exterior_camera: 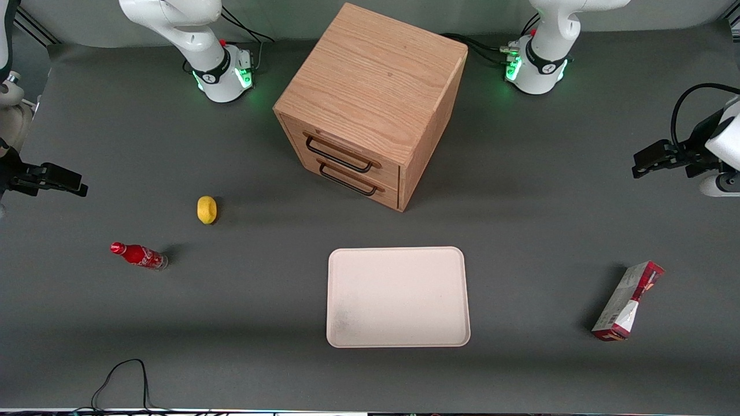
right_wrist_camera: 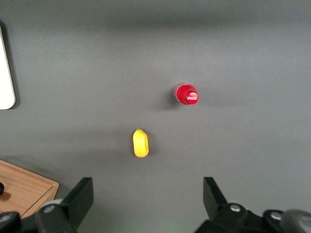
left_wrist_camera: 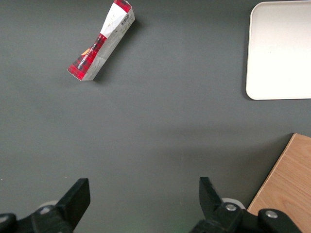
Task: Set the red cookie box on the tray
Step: 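Move the open left gripper toward the red-and-white cookie box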
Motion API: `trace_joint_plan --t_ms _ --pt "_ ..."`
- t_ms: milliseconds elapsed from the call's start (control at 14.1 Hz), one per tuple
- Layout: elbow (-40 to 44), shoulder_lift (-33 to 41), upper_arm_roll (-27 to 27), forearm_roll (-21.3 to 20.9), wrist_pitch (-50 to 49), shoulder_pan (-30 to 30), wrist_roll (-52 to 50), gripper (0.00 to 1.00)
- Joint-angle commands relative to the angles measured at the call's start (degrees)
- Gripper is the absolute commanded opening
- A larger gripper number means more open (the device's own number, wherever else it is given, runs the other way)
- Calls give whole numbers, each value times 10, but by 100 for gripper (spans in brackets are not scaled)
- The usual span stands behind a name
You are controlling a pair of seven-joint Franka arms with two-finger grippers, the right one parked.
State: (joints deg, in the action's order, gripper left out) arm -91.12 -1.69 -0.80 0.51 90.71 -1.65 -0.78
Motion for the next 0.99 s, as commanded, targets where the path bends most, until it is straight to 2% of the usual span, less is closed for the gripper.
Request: trace_joint_plan --t_ms 0,568,710,923 --pt "-11 12 -3 3 -1 -4 -4 100" --pt "-2 -8 -7 -2 19 5 1 100" --pt "22 -37 -9 -3 32 21 4 100" --pt "100 -110 -9 -2 39 72 67 100"
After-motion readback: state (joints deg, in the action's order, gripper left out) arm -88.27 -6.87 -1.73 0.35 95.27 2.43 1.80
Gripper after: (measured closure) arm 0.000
